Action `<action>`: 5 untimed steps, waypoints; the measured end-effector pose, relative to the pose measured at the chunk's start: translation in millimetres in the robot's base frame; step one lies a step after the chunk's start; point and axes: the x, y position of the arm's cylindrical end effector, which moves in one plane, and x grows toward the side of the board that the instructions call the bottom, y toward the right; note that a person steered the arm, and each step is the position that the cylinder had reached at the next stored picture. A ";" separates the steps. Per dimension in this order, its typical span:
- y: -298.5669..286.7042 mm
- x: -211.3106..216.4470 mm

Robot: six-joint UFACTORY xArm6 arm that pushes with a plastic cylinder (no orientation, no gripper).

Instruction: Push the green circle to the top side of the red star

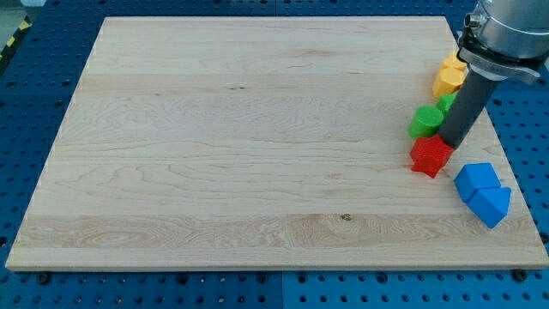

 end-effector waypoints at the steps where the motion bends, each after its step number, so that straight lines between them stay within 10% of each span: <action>1: -4.2 -7.8; 5: 75.4 0.4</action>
